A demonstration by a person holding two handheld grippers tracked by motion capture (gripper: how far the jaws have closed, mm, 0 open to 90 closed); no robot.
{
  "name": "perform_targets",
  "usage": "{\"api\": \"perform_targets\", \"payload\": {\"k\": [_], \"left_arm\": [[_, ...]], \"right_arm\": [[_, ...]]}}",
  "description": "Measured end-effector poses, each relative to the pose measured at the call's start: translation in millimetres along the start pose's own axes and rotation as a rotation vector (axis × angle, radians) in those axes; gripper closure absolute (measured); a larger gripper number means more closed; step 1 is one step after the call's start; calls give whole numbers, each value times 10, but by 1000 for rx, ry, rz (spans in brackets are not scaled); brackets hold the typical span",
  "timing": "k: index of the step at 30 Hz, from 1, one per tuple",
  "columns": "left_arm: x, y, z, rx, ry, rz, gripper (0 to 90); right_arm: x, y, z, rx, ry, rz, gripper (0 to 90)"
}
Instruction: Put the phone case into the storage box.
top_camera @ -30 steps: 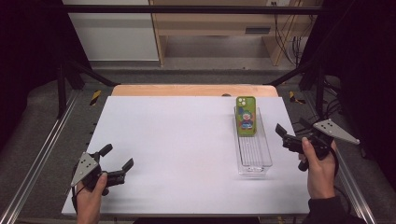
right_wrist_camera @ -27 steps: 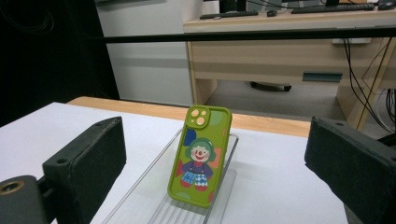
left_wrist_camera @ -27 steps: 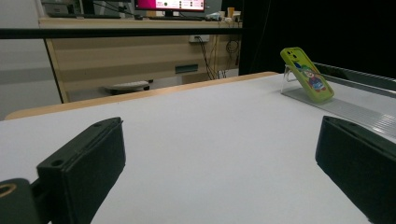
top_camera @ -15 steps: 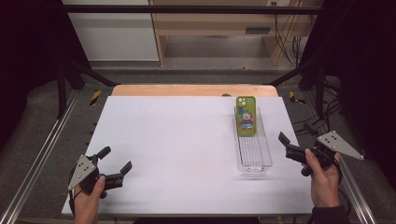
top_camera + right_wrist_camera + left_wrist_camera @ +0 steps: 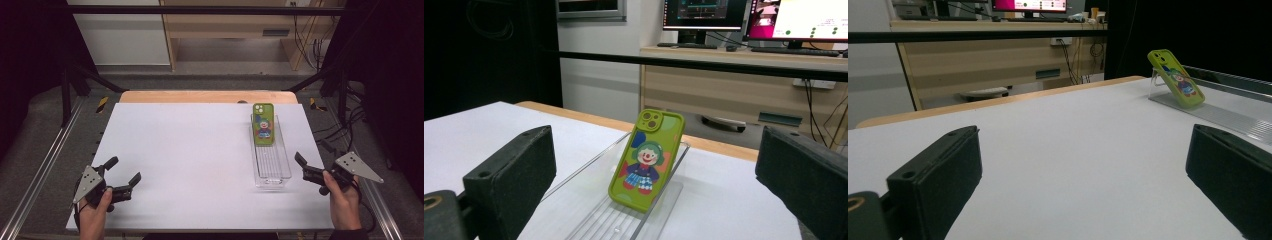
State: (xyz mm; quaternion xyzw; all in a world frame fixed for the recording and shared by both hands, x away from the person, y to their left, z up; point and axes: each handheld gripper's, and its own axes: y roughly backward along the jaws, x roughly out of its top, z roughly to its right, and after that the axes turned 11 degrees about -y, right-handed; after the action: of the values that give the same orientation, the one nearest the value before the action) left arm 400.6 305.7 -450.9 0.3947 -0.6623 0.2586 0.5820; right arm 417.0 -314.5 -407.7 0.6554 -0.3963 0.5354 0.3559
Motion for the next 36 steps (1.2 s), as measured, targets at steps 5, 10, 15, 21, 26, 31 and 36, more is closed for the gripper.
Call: {"api": "perform_targets", "payload": {"k": [5,10,15,21,26,31,36], "left_arm": [[-2,-4,1,-2,0,-1,10],[2,-2,3,-5,-2,4,10],[5,-6,9,-8,-9,6,10],[5,-8,16,-12,-13,6,10],[8,-11,24,-16,-16,9,10],[11,-20,36,-26,-27,9,10],[12,-19,39,-27,-28,13,10]], "right_arm": [[-71,-3,-7,13,-2,1,32],[-152,-1,-25,26,-4,-11,32],[-215,1,-39,36,-7,-9,32],[-260,11,-50,48,-8,-9,32],[-317,7,-74,59,-11,-14,32],[-364,-1,-99,74,-14,-19,32],[-407,-12,-138,94,-17,-19,32]]}}
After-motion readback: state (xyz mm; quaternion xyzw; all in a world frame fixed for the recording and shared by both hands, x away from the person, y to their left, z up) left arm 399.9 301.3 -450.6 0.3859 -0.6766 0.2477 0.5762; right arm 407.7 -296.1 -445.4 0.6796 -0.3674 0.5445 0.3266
